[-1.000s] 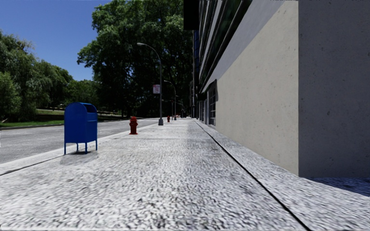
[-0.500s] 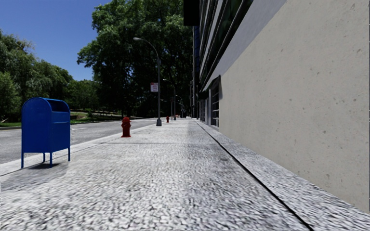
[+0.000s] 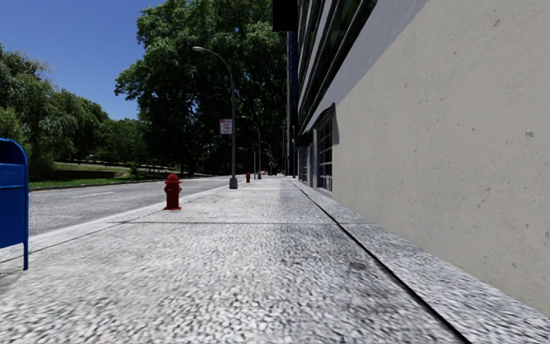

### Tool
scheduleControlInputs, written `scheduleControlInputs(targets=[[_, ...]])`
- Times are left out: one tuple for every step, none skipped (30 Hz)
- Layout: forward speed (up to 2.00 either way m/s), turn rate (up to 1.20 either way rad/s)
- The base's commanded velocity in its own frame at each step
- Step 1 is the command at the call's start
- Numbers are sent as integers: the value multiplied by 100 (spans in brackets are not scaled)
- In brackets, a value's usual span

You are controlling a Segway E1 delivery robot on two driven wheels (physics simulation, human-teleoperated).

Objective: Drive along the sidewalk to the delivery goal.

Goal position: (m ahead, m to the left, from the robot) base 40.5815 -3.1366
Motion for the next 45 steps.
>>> scheduleControlInputs(targets=[[200,0],[200,0],[200,0],[200,0],[200,0],[200,0],[200,0],[200,0],[200,0],[200,0],[200,0],[200,0],[200,0],[200,0],[200,0],[200,0],[200,0],[200,0],[200,0],[200,0],[200,0],[200,0],[200,0],[200,0],[200,0],[200,0],[200,0],[200,0],[200,0],[200,0],[200,0],[200,0],[200,0],[200,0],[200,0],[200,0],[200,0],[200,0],[200,0],[200,0],[200,0],[200,0],[200,0],[200,0],[200,0]])
